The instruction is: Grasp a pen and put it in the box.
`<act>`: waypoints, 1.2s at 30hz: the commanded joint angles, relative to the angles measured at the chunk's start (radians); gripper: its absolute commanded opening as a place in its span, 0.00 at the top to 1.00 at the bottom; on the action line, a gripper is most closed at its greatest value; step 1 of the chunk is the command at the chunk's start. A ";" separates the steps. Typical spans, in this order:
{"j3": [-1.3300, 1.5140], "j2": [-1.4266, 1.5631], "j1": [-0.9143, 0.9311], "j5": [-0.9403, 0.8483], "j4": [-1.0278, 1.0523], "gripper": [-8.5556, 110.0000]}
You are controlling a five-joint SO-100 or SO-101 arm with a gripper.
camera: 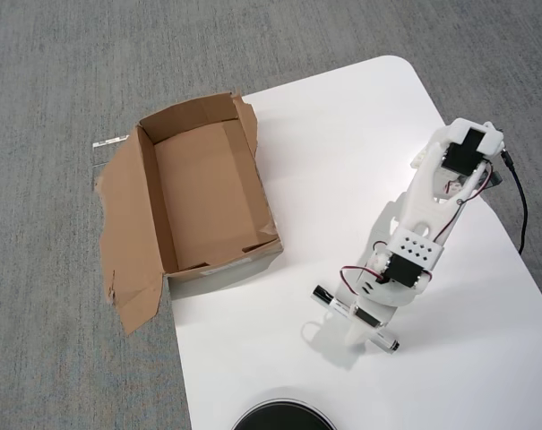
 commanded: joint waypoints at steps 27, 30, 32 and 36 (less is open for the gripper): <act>-0.033 -0.025 0.004 -0.004 0.225 0.71; -0.033 -0.025 0.004 -0.004 0.225 0.71; -0.033 -0.025 0.004 -0.004 0.225 0.71; -0.033 -0.026 0.004 -0.005 0.225 0.71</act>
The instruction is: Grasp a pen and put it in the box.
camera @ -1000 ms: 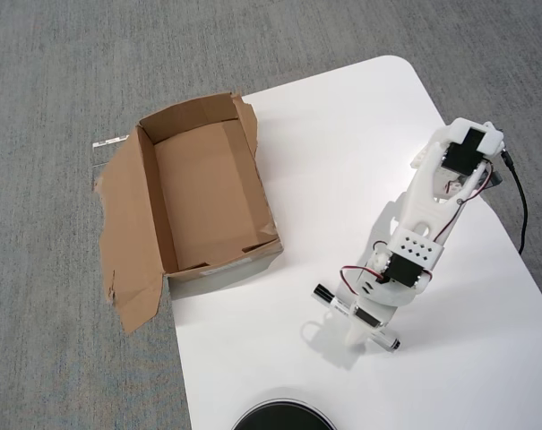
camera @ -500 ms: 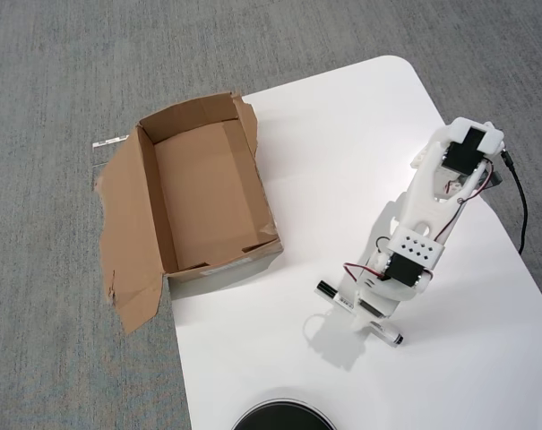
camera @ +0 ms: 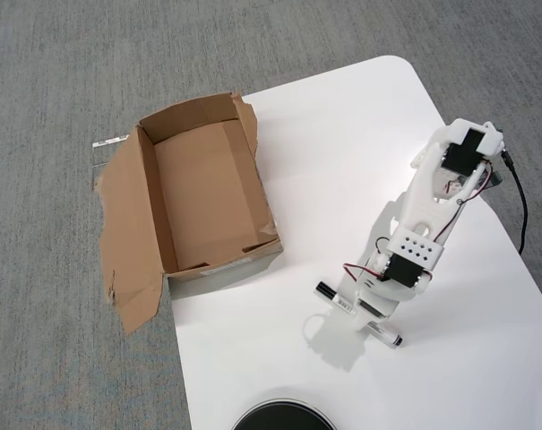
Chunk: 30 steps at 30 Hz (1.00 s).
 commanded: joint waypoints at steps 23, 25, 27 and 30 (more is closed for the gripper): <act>-0.012 -0.002 0.002 -0.004 0.006 0.92; -0.012 -0.002 0.002 -0.004 0.006 0.92; -0.005 0.000 0.002 -0.004 0.006 0.92; 0.002 0.011 0.004 -0.004 0.006 0.92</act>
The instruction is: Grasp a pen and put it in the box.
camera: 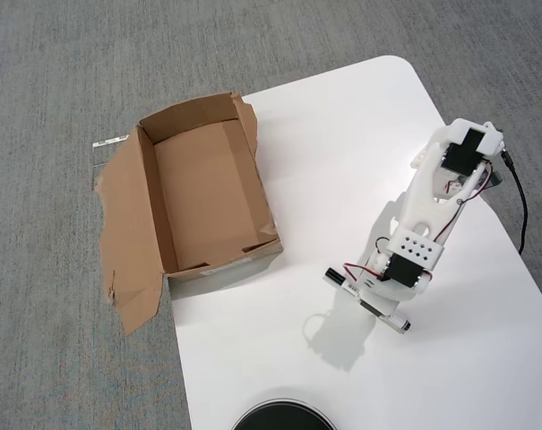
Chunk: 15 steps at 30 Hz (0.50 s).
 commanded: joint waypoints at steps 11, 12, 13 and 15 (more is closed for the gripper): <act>-0.013 0.135 0.097 -0.004 0.006 0.92; -0.013 0.153 0.108 -0.004 0.006 0.92; -0.013 0.170 0.117 -0.004 0.006 0.92; -0.010 0.206 0.131 -0.004 0.006 0.92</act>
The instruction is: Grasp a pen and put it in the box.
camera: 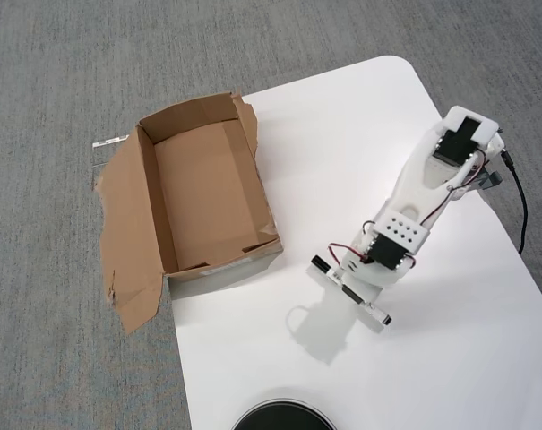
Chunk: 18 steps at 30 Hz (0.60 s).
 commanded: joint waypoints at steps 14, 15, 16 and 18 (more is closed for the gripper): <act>-0.015 0.377 0.123 -0.004 -0.014 0.92; -0.015 0.388 0.142 -0.004 -0.015 0.92; -0.015 0.397 0.162 -0.004 -0.015 0.92; -0.015 0.416 0.203 -0.004 -0.015 0.92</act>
